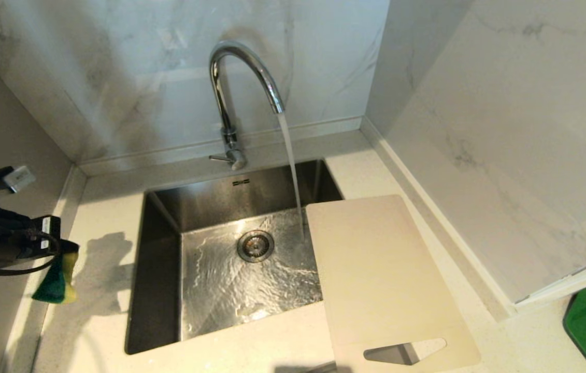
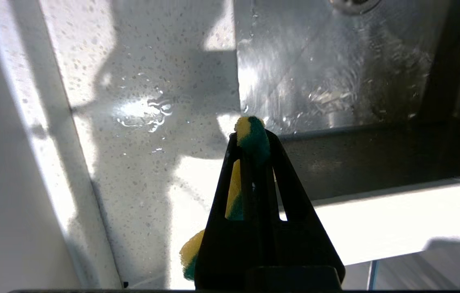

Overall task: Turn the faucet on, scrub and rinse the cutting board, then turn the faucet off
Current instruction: Pick up the cutting board

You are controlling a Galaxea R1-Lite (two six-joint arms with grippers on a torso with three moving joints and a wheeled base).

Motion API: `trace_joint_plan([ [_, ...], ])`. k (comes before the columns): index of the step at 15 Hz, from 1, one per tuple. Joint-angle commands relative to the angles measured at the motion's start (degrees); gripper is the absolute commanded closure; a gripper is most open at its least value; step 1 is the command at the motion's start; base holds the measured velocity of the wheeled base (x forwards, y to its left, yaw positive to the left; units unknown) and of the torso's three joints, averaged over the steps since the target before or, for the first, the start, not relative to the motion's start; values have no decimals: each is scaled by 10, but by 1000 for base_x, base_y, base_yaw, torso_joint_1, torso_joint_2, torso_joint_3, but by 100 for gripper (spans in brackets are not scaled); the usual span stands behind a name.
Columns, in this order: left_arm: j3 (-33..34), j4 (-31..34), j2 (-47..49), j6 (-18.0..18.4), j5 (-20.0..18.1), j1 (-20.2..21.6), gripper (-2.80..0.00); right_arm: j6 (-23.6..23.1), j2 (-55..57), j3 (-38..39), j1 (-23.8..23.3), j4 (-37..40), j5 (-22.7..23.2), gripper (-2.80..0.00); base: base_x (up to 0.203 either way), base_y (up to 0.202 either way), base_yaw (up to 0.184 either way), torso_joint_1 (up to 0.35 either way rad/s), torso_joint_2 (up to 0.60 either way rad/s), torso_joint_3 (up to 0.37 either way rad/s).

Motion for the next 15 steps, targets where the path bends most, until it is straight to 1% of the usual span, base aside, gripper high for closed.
trace_joint_plan([
  [1,15,-3,-59,0,2,0,0,0,0,0,0,0,0,0,0,0,0,0,0,0],
  [5,38,-11,-129,-6,2,13,0,0,0,0,0,0,0,0,0,0,0,0,0,0],
  [8,93,-49,-172,-10,3,23,0,0,0,0,0,0,0,0,0,0,0,0,0,0],
  [9,118,-70,-181,-9,4,29,0,0,0,0,0,0,0,0,0,0,0,0,0,0],
  [12,195,-189,-197,-6,7,57,0,0,0,0,0,0,0,0,0,0,0,0,0,0],
  [15,253,-265,-207,-8,10,79,0,0,0,0,0,0,0,0,0,0,0,0,0,0],
])
